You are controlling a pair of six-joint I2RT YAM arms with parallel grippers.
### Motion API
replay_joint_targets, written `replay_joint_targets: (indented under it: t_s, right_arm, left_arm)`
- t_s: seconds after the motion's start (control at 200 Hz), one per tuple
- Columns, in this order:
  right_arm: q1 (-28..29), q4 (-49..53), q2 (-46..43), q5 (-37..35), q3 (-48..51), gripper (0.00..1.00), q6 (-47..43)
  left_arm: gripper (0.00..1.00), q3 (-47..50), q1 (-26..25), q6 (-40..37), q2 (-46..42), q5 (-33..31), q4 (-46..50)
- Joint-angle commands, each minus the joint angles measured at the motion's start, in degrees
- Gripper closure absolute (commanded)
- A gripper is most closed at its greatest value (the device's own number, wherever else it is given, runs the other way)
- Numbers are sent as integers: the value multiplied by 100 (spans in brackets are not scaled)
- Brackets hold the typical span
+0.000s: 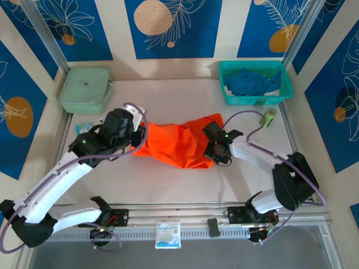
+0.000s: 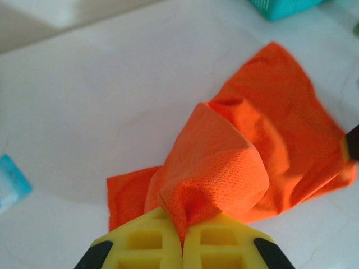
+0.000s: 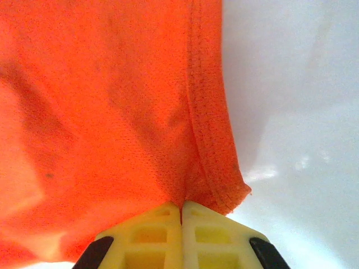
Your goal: Fold and stack the t-shirts
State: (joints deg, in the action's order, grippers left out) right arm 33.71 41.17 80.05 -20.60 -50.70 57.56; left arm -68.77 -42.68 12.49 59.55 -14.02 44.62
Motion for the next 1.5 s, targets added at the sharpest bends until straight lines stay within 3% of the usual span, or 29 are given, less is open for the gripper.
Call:
replay_joint_targets:
  t_s: [0.0, 0.215, 0.4, 0.495, 0.8, 0.941, 1.046, 1.101, 1.176, 1.326, 1.491]
  right_arm:
    - [-52, 1301, -598, -947, -236, 100, -127]
    - [-392, 2240, -1468, -1401, -453, 100, -336]
    - [-1183, 1930, -1684, -617, -969, 100, -1321]
    - [-1435, 1750, -1528, -222, -1292, 100, -1666]
    - [-1648, 1288, -1332, 309, -1179, 100, -1749]
    - [-1656, 1119, -1437, 421, -931, 100, -1645]
    - [-1658, 1038, -1532, 510, -764, 100, -1612]
    - [-1657, 1000, -1569, 540, -682, 100, -1608]
    - [-1666, 935, -1606, 587, -529, 100, -1612]
    - [-1677, 748, -1525, 811, -224, 100, -1682]
    - [-1649, 518, -1315, 1250, 59, 100, -1700]
  left_arm:
    - [100, 452, -170, 408, -244, -202, 230]
    - [100, 631, -232, 452, -179, -1002, 254]
    - [100, -412, -180, -86, 560, -2483, 122]
    - [100, -1156, -77, -705, 1175, -2889, -415]
    - [100, -3882, 334, -2913, 3339, -2747, -2524]
    - [100, -5627, 339, -3786, 4343, -2467, -2705]
    - [100, -6310, 314, -4027, 4646, -2253, -2563]
    - [100, -6161, 280, -4038, 4506, -2203, -2538]
    - [100, -5233, 206, -3913, 3964, -2126, -2678]
    - [100, -2145, -72, -3221, 2368, -2520, -3191]
    - [100, 332, -331, -839, 1043, -2871, -2176]
